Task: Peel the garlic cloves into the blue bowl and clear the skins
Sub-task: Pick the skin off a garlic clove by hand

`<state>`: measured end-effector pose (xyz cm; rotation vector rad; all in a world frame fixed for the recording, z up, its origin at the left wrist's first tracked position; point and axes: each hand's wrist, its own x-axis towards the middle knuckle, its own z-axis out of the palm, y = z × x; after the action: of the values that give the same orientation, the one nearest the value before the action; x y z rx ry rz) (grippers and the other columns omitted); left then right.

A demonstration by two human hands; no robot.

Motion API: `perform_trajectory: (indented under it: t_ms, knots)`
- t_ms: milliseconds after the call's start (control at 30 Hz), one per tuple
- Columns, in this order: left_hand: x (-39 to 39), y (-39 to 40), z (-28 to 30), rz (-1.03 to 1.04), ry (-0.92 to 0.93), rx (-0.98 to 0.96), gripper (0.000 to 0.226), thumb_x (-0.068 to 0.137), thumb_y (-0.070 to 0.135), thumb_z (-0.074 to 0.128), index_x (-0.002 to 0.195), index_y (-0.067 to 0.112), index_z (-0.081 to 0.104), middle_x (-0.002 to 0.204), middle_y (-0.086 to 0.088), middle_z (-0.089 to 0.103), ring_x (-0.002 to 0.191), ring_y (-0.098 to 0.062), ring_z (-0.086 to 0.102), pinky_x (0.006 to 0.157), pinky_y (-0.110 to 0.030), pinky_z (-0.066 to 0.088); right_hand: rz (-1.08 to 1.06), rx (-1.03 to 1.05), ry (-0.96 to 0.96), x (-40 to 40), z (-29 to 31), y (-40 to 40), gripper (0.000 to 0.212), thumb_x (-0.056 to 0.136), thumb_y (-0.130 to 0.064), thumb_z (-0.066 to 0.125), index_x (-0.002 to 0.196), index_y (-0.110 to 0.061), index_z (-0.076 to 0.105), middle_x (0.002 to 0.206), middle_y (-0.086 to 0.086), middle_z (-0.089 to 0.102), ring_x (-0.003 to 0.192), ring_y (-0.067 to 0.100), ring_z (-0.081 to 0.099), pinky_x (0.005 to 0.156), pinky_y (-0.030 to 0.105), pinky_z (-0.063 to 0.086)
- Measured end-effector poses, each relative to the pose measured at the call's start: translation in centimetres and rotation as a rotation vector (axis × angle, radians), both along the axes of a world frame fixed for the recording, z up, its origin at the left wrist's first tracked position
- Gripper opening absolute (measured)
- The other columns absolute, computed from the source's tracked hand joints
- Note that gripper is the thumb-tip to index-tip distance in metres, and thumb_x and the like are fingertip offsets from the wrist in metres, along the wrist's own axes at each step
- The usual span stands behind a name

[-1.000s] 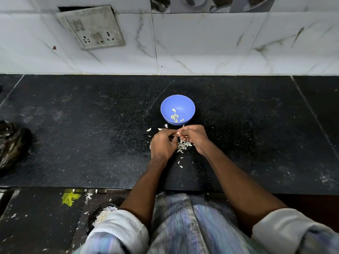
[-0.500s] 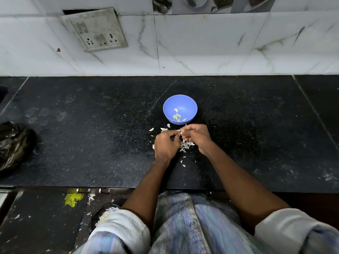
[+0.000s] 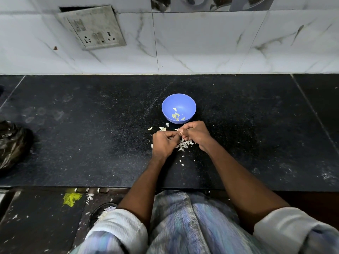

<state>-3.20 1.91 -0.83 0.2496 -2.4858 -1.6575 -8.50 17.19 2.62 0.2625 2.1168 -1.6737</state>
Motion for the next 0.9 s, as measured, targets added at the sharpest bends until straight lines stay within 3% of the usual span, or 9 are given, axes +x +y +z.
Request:
perform_trajectory:
  t_ms: [267,567,733,900]
  knots:
    - [0.0,0.7,-0.2,0.031,0.019,0.019,0.008,0.085,0.018,0.087,0.084,0.010,0.085,0.066,0.004,0.075,0.057,-0.003,0.058,0.056,-0.038,0.057,-0.057,-0.046,-0.028,0.0,-1.0,-0.2,0.010,0.088,0.005,0.071,0.084,-0.003,0.076,0.071,0.009,0.074,0.063,0.013,0.065,0.063,0.024,0.057]
    - [-0.3,0.8,-0.5,0.054,0.033,-0.050,0.020,0.089,0.021,0.077,0.071,0.013,0.079,0.055,-0.005,0.064,0.054,-0.003,0.042,0.051,-0.041,0.048,-0.049,-0.088,-0.052,-0.3,-1.2,-0.1,0.009,0.090,0.007,0.067,0.093,0.004,0.076,0.074,0.012,0.073,0.060,0.011,0.064,0.060,0.022,0.055]
    - [-0.4,0.9,-0.1,0.003,0.020,-0.064,0.012,0.092,0.028,0.078,0.091,0.019,0.086,0.074,0.007,0.078,0.065,-0.015,0.072,0.063,-0.038,0.059,-0.051,-0.119,-0.051,-0.6,-1.3,0.5,0.014,0.087,0.011,0.066,0.088,0.000,0.075,0.075,0.012,0.075,0.062,0.014,0.065,0.067,0.027,0.058]
    - [-0.5,1.1,-0.1,0.025,0.022,-0.036,0.008,0.088,0.022,0.084,0.091,0.016,0.086,0.073,0.007,0.079,0.061,-0.009,0.070,0.061,-0.037,0.060,-0.032,-0.088,-0.051,-0.7,-1.0,0.7,0.013,0.085,0.012,0.065,0.090,0.005,0.075,0.072,0.015,0.072,0.057,0.013,0.062,0.060,0.024,0.055]
